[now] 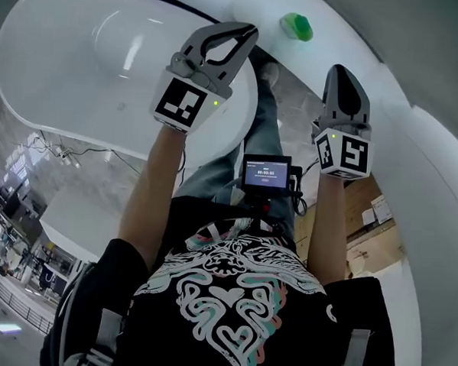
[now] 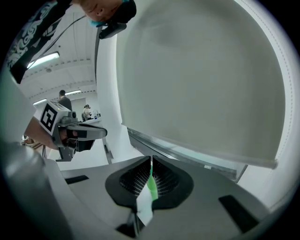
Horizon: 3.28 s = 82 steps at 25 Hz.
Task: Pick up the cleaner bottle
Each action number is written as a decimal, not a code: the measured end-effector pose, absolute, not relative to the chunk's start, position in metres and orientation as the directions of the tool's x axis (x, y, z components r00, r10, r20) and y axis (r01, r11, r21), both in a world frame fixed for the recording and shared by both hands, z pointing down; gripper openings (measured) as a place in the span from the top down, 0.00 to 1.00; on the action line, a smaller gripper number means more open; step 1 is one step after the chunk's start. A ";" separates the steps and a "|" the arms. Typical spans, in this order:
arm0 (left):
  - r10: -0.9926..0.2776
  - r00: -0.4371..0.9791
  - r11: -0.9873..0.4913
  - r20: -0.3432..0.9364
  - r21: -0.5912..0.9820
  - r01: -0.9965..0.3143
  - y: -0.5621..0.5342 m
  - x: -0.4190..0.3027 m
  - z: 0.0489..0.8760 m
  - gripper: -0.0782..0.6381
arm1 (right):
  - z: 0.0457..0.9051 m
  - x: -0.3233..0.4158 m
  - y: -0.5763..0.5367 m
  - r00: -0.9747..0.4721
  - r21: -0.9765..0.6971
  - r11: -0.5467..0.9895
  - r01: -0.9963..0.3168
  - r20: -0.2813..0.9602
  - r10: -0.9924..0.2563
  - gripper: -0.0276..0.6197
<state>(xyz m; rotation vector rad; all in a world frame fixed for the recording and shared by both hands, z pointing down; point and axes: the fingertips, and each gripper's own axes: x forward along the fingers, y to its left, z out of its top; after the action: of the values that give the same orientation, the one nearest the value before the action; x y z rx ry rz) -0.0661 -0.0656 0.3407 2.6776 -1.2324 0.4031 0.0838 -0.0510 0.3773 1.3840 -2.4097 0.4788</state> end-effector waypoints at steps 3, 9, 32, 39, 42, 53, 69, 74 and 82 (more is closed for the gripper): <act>-0.702 0.629 -0.660 0.334 0.026 -0.751 -0.066 -0.067 0.356 0.86 | 0.392 0.078 -0.054 -0.499 -0.138 0.492 -0.860 0.438 -0.748 0.90; -0.691 0.628 -0.661 0.358 0.037 -0.749 -0.071 -0.072 0.385 0.86 | 0.417 0.068 -0.060 -0.507 -0.129 0.512 -0.849 0.468 -0.723 0.90; -0.575 0.679 -0.746 0.456 0.049 -0.664 -0.070 -0.056 0.493 0.86 | 0.516 0.052 -0.063 -0.560 -0.073 0.615 -0.785 0.509 -0.654 0.90; -0.571 0.686 -0.748 0.450 0.058 -0.661 -0.085 -0.056 0.512 0.86 | 0.536 0.041 -0.071 -0.591 -0.047 0.669 -0.742 0.515 -0.620 0.90; -0.572 0.690 -0.755 0.443 0.043 -0.654 -0.092 -0.056 0.518 0.86 | 0.546 0.043 -0.068 -0.595 -0.040 0.680 -0.732 0.523 -0.610 0.90; -0.535 0.705 -0.783 0.466 0.041 -0.621 -0.106 -0.053 0.541 0.86 | 0.572 0.027 -0.072 -0.620 -0.069 0.690 -0.720 0.511 -0.596 0.80; -0.489 0.743 -0.815 0.457 0.065 -0.576 -0.122 -0.022 0.555 0.86 | 0.584 0.007 -0.110 -0.666 -0.033 0.734 -0.678 0.449 -0.595 0.65; -0.476 0.756 -0.818 0.450 0.090 -0.568 -0.124 -0.020 0.557 0.86 | 0.590 0.003 -0.113 -0.667 -0.031 0.732 -0.680 0.440 -0.601 0.64; -0.463 0.754 -0.831 0.466 0.066 -0.552 -0.126 -0.021 0.563 0.86 | 0.615 -0.006 -0.113 -0.671 0.079 0.813 -0.576 0.523 -0.526 0.64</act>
<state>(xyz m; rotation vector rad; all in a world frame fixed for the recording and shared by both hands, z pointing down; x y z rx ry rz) -0.0213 -0.1261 0.5634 2.7518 -0.8058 0.6530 -0.0062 -0.1129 0.6152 0.8136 -2.4586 0.1244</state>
